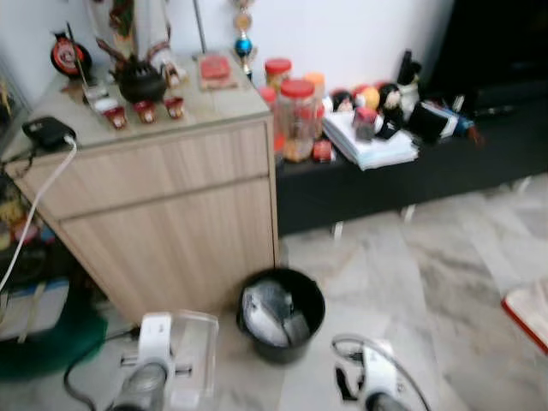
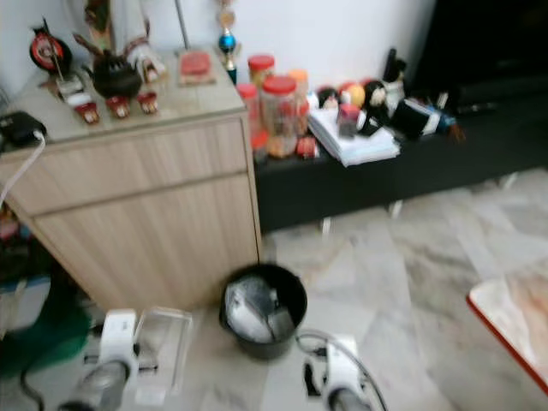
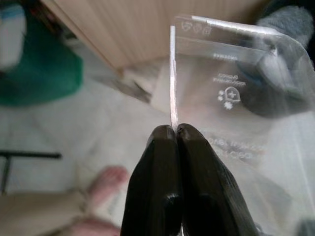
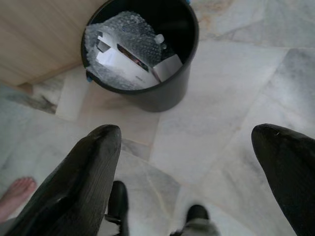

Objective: Picking trash to rubbish bin

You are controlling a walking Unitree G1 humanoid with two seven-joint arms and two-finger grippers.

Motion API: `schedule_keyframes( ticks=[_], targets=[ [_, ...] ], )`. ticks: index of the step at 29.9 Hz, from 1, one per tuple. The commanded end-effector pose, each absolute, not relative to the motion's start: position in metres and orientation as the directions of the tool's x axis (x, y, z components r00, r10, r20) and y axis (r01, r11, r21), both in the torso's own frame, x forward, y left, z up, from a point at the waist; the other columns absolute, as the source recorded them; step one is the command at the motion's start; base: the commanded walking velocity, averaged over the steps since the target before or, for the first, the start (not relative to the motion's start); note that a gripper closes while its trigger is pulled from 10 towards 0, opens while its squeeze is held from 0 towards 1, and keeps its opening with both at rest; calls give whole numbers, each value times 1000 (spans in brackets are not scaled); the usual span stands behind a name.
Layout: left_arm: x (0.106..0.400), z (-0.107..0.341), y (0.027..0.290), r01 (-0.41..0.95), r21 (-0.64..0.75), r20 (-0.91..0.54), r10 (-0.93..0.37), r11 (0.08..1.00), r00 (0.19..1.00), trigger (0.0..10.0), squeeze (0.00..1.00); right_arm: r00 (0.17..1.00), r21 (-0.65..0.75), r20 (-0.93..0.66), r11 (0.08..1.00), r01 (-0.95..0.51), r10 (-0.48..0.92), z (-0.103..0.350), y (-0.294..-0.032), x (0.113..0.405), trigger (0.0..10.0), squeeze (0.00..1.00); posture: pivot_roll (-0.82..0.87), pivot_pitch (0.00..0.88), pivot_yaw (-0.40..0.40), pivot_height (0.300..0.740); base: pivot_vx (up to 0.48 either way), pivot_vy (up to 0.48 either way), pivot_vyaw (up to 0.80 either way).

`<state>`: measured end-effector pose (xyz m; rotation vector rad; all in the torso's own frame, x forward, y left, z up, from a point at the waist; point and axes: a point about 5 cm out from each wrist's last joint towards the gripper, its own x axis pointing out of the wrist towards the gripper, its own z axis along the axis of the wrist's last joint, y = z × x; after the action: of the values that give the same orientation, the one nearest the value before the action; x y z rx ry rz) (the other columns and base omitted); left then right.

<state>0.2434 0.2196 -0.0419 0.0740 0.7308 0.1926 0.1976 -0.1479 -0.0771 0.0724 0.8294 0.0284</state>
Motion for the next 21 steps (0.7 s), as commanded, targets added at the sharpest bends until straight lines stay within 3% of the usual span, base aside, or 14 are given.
schedule_keyframes(
  ticks=[1,21],
  targets=[
    [247,-41,214,-134,125,-653,183,983,735,10000,0,678,53,-735,998,19,26,-77,-158,197,10000,0,-68,0,56,740,337,0,0],
    [248,-41,209,-107,123,-653,161,987,740,10000,0,686,47,-727,999,21,20,-76,-159,199,10000,0,-67,0,57,740,338,0,0]
  ],
)
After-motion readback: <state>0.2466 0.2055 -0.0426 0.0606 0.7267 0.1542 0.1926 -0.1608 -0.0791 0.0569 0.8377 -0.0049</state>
